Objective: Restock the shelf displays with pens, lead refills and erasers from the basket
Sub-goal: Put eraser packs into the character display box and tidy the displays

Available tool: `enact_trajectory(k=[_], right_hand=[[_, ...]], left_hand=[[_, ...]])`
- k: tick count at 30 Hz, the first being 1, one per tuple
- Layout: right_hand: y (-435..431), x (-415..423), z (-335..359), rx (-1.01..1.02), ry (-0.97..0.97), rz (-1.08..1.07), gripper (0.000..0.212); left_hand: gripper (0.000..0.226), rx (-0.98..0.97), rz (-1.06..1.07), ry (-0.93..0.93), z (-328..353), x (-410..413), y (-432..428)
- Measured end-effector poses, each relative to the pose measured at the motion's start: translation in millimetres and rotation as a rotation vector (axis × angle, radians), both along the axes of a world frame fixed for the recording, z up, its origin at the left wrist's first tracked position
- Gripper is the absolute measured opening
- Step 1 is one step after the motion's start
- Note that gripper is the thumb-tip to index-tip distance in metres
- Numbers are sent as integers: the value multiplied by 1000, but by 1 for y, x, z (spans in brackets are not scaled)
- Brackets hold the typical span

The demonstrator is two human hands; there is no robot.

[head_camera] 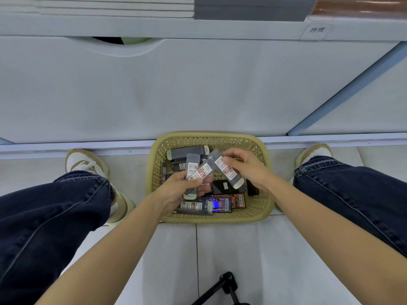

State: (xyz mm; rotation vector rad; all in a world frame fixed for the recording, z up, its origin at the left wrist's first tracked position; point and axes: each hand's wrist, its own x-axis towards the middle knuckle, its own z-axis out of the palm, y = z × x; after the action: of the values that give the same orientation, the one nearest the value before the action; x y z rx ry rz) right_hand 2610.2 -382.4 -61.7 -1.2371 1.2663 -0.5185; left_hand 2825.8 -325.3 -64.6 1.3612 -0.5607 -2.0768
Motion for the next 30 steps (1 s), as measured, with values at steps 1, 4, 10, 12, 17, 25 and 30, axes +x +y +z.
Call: enact_trajectory(k=[1,4,10,12,17,25,30], right_hand=[[3,3,-1,9,-11,12,12],[10,11,-4,-44,-18,7,14],[16,22,-3,-79,16,88,29],[15,22,-1,-71,9,104,30],[14,10,-5,-30,41,92,10],[53,11,-51,-21,662,527,31],[31,-7,-37,-1,518,471,18]], left_hand=[[28,16,9,21,0,-1,0],[30,27,-11,45,3,-3,1],[31,-14,29,-138,3,-10,5],[31,-28,60,-199,1,-10,5],[25,-74,179,-220,4,-1,0],[21,-39,285,-414,-9,20,2],[21,-39,263,-387,-3,22,2]])
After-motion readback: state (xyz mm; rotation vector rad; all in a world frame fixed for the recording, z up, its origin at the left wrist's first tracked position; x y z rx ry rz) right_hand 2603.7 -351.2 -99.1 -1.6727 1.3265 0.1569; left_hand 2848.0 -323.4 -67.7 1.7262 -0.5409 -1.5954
